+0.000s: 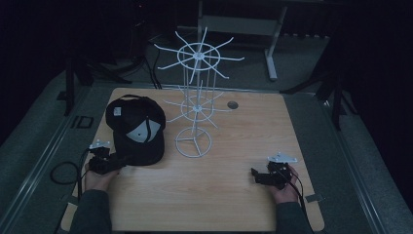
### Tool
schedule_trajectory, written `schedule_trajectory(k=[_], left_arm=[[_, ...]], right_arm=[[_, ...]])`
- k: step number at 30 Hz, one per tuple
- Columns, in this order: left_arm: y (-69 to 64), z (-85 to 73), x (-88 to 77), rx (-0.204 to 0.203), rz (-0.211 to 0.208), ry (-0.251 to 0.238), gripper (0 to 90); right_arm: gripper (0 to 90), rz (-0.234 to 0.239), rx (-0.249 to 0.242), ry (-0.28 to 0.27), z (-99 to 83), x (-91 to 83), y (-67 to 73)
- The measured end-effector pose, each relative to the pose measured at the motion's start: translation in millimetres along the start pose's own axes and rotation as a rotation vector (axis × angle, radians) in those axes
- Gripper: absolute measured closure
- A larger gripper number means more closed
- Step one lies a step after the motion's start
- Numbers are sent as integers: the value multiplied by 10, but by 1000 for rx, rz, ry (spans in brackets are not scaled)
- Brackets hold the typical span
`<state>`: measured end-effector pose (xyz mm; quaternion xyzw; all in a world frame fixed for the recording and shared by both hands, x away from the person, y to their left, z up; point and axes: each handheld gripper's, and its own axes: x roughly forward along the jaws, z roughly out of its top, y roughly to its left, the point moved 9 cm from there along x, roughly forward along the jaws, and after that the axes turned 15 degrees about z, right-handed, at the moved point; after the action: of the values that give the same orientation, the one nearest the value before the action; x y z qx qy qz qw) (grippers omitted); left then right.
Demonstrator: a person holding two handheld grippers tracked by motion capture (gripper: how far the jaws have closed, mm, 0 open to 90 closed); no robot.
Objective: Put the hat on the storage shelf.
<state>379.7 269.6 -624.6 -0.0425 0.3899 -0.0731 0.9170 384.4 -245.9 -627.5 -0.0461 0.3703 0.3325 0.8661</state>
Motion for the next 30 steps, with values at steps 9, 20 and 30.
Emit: schedule_trajectory(k=[9, 20, 30], left_arm=[[-30, 15, -35, 2, -18, -11, 455], [-258, 58, -77, 53, -117, -39, 579], [-494, 112, -45, 82, -201, -37, 648]], right_arm=[[132, 0, 0, 0, 0, 0, 0], [132, 0, 0, 0, 0, 0, 0], [132, 0, 1, 0, -1, 0, 1]])
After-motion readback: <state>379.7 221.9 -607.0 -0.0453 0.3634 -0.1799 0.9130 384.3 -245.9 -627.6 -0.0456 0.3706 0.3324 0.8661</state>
